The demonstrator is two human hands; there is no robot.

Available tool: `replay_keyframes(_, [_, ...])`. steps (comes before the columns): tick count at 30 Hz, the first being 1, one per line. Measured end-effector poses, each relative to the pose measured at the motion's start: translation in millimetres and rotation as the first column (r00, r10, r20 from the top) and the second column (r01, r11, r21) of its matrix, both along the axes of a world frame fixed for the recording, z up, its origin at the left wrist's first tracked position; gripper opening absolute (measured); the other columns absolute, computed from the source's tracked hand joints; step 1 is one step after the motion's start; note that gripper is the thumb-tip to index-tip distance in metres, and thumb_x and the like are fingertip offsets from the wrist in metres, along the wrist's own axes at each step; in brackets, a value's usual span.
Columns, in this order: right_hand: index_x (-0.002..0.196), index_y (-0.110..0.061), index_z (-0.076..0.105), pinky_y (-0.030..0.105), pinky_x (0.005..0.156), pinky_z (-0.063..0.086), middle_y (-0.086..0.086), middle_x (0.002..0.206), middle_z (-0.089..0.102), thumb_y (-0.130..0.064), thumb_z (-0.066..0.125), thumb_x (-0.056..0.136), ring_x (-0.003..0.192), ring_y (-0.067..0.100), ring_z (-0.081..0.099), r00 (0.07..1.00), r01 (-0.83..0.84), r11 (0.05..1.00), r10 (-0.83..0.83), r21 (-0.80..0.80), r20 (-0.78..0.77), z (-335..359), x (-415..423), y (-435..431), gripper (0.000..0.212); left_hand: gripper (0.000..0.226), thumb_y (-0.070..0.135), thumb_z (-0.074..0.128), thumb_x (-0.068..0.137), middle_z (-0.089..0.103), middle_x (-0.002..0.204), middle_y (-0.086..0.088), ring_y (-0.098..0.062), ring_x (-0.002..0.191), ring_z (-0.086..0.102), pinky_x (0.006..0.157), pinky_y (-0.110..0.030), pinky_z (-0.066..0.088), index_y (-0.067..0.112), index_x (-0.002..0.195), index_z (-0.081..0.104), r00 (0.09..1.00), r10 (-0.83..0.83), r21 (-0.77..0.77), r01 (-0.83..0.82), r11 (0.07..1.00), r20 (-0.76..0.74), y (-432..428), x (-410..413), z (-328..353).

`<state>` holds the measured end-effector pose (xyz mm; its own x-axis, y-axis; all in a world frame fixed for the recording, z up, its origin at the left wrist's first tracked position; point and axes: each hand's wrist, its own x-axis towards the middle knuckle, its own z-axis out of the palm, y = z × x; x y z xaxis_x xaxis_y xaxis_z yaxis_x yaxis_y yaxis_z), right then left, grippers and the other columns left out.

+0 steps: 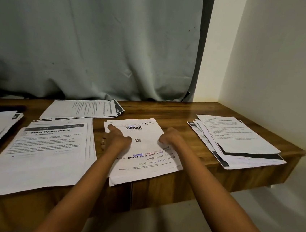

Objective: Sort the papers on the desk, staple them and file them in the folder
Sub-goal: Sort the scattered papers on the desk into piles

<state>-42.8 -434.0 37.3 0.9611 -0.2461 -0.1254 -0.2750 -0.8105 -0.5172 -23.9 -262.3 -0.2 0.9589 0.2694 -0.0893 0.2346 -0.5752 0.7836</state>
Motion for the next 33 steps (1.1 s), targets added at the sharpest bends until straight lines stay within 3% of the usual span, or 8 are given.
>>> replay_keyframes(3, [0.132,-0.001,0.04,0.026,0.072,0.041,0.014,0.13,0.052,-0.008,0.05,0.094,0.113,0.028,0.056,1.0,0.014,0.999,-0.013,0.046,-0.015,0.3,2.0,-0.7,0.039,0.091,0.015,0.069,0.079,0.039,0.142,-0.017,-0.035,0.129,0.04,0.103,-0.045,0.041,0.006,0.146,0.009,0.999,0.053,-0.113,-0.052,0.992,-0.001,4.6,4.3,7.1])
replay_keyframes(8, [0.122,-0.003,0.054,0.028,0.061,0.04,0.015,0.119,0.06,-0.007,0.053,0.094,0.083,0.023,0.052,0.984,0.09,0.92,-0.141,0.382,0.109,-4.8,5.5,-9.0,0.029,0.044,0.009,0.056,0.092,0.055,0.119,-0.007,-0.023,0.102,0.055,0.079,-0.028,0.045,0.004,0.133,0.042,0.997,0.066,-0.373,-0.073,0.925,-0.031,10.9,14.7,14.9])
replay_keyframes(13, [0.114,-0.011,0.061,0.023,0.058,0.048,0.001,0.107,0.065,-0.01,0.051,0.094,0.082,0.015,0.063,0.858,-0.108,0.732,-0.273,0.672,0.435,11.7,13.1,-26.0,0.023,0.031,0.009,0.045,0.095,0.057,0.116,0.0,-0.018,0.103,0.055,0.085,-0.028,0.045,0.009,0.126,0.052,0.89,-0.049,-0.321,0.214,0.922,0.453,6.9,12.1,61.9])
replay_keyframes(20, [0.119,-0.014,0.052,0.038,0.088,0.051,0.004,0.115,0.06,-0.012,0.039,0.1,0.105,0.022,0.059,0.699,-0.284,0.703,-0.314,0.652,0.642,38.1,23.8,-34.4,0.023,0.027,0.016,0.035,0.103,0.052,0.109,0.001,-0.006,0.083,0.051,0.057,-0.003,0.04,0.001,0.125,0.037,0.644,-0.186,-0.063,0.344,0.937,0.742,-14.0,10.2,106.8])
replay_keyframes(24, [0.122,-0.014,0.047,0.026,0.075,0.052,0.002,0.117,0.058,-0.015,0.037,0.102,0.104,0.018,0.058,0.751,-0.26,0.756,-0.233,0.601,0.618,-2.0,21.4,-35.6,0.023,0.031,0.023,0.039,0.102,0.055,0.116,-0.004,-0.018,0.101,0.058,0.065,-0.007,0.043,0.003,0.124,0.031,0.665,-0.168,-0.106,0.351,0.93,0.727,-15.9,14.0,57.1])
replay_keyframes(28, [0.117,-0.01,0.046,0.037,0.081,0.052,0.007,0.112,0.059,-0.013,0.036,0.101,0.102,0.022,0.058,0.754,-0.219,0.867,-0.141,0.447,0.642,-22.9,21.1,-35.8,0.019,0.029,0.019,0.04,0.101,0.057,0.113,-0.005,-0.021,0.097,0.061,0.066,-0.019,0.047,0.003,0.123,0.03,0.712,-0.124,-0.155,0.314,0.937,0.691,-19.8,10.8,29.5])
replay_keyframes(31, [0.113,0.001,0.046,0.025,0.063,0.042,0.011,0.103,0.055,-0.007,0.037,0.099,0.093,0.023,0.054,0.753,-0.072,0.933,-0.18,0.352,0.633,-8.3,28.0,-43.2,0.019,0.031,0.017,0.04,0.101,0.058,0.117,-0.012,-0.028,0.104,0.06,0.074,-0.029,0.046,0.002,0.125,0.029,0.749,-0.106,-0.153,0.269,0.951,0.653,-26.5,15.0,40.4])
replay_keyframes(33, [0.118,0.004,0.046,0.027,0.07,0.042,0.018,0.112,0.056,-0.005,0.038,0.098,0.1,0.028,0.056,0.786,0.016,0.955,-0.195,0.296,0.587,2.9,31.1,-50.0,0.023,0.033,0.014,0.041,0.1,0.056,0.123,-0.016,-0.03,0.107,0.058,0.077,-0.03,0.044,0.001,0.128,0.027,0.801,-0.09,-0.157,0.224,0.962,0.592,-35.0,19.1,48.9])
